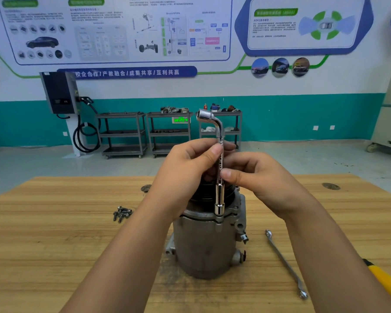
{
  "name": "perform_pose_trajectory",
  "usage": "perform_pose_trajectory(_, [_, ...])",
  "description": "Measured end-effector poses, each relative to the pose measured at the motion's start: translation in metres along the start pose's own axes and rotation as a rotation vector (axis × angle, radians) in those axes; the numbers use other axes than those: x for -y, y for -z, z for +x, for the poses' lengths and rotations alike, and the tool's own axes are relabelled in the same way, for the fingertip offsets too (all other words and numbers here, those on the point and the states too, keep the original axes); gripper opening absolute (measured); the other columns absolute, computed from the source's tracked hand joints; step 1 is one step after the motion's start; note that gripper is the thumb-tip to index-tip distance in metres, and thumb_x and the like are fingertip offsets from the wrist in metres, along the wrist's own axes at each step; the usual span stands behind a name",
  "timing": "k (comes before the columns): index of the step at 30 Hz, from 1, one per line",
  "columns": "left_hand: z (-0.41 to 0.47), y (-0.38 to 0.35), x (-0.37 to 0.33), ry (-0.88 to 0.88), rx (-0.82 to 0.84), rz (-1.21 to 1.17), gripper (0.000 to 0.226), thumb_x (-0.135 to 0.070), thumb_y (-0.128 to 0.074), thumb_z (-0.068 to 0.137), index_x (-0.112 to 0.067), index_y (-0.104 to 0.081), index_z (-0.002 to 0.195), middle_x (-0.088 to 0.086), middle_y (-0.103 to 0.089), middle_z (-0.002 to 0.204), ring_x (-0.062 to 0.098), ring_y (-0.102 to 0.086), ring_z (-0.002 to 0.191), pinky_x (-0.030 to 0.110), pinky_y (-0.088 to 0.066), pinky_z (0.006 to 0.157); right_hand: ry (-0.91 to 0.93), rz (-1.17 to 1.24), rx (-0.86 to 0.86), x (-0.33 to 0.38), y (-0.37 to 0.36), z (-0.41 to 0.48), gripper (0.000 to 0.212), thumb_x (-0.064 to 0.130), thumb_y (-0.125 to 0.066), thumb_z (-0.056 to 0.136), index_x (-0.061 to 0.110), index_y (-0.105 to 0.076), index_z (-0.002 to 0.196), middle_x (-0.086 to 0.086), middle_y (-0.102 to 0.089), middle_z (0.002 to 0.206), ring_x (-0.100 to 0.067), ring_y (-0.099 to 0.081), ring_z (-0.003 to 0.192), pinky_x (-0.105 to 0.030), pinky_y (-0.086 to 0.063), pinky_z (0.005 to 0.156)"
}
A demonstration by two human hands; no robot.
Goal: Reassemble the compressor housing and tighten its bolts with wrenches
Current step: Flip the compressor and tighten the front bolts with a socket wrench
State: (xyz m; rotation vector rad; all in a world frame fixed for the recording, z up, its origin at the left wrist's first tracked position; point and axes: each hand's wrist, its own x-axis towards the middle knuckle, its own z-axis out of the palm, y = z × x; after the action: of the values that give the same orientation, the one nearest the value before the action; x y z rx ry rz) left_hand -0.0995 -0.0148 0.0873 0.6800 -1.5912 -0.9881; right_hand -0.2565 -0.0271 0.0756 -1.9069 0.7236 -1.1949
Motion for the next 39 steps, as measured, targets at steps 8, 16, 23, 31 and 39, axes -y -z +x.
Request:
perform_pose_trajectory(8, [-0.0008,-0.0016,0.0018,-0.053,-0.071,0.002,0.010,-0.020,-0.070,0.081,-0.016,-0.063,0.085,0.009,-0.074,0.086,0.021,-0.071,0.085,0.026,-0.056,0.069,0.024,-0.056,-0.076,-0.0011,-0.0061,0.0011,0.049,0.029,-0.070,0.064,-0.005,-0.063,0.098,-0.021,-0.067,0.097,-0.030,-0.064,0.095,-0.038,-0.052,0.085])
perform_pose_trajectory(16, [-0.0007,-0.0011,0.0022,-0.070,-0.043,0.000,0.013,-0.019,-0.071,0.077,-0.012,-0.063,0.084,0.001,-0.073,0.075,0.011,-0.070,0.071,0.017,-0.052,0.061,0.027,-0.094,-0.111,-0.0020,-0.0093,0.0023,0.030,0.015,-0.073,0.075,-0.003,-0.063,0.098,-0.028,-0.061,0.096,-0.036,-0.060,0.092,-0.040,-0.052,0.080])
perform_pose_trajectory(23, [-0.0002,0.0000,0.0014,-0.046,-0.048,0.055,0.015,-0.029,-0.066,0.074,-0.017,-0.069,0.083,0.006,-0.074,0.085,0.019,-0.069,0.080,0.028,-0.055,0.069,0.000,0.014,0.018,0.0017,-0.0023,-0.0014,0.023,0.012,-0.062,0.076,0.009,-0.070,0.098,-0.007,-0.072,0.096,-0.015,-0.068,0.093,-0.020,-0.052,0.077])
perform_pose_trajectory(31, [-0.0014,0.0014,-0.0016,-0.011,0.022,0.009,0.011,-0.022,-0.063,0.084,-0.019,-0.073,0.089,0.010,-0.073,0.093,0.017,-0.068,0.081,0.021,-0.051,0.065,0.018,0.079,0.026,0.0009,-0.0018,-0.0018,0.015,0.011,-0.067,0.074,0.014,-0.071,0.089,0.004,-0.074,0.085,-0.008,-0.069,0.086,-0.014,-0.050,0.072])
perform_pose_trajectory(39, [0.0004,0.0013,0.0014,-0.034,-0.040,0.018,0.023,-0.033,-0.077,0.059,-0.022,-0.065,0.075,0.002,-0.073,0.073,0.012,-0.070,0.070,0.018,-0.051,0.061,0.036,0.065,-0.002,-0.0002,-0.0058,0.0002,0.030,0.023,-0.072,0.066,0.017,-0.070,0.095,-0.002,-0.073,0.094,-0.011,-0.068,0.092,-0.019,-0.052,0.078])
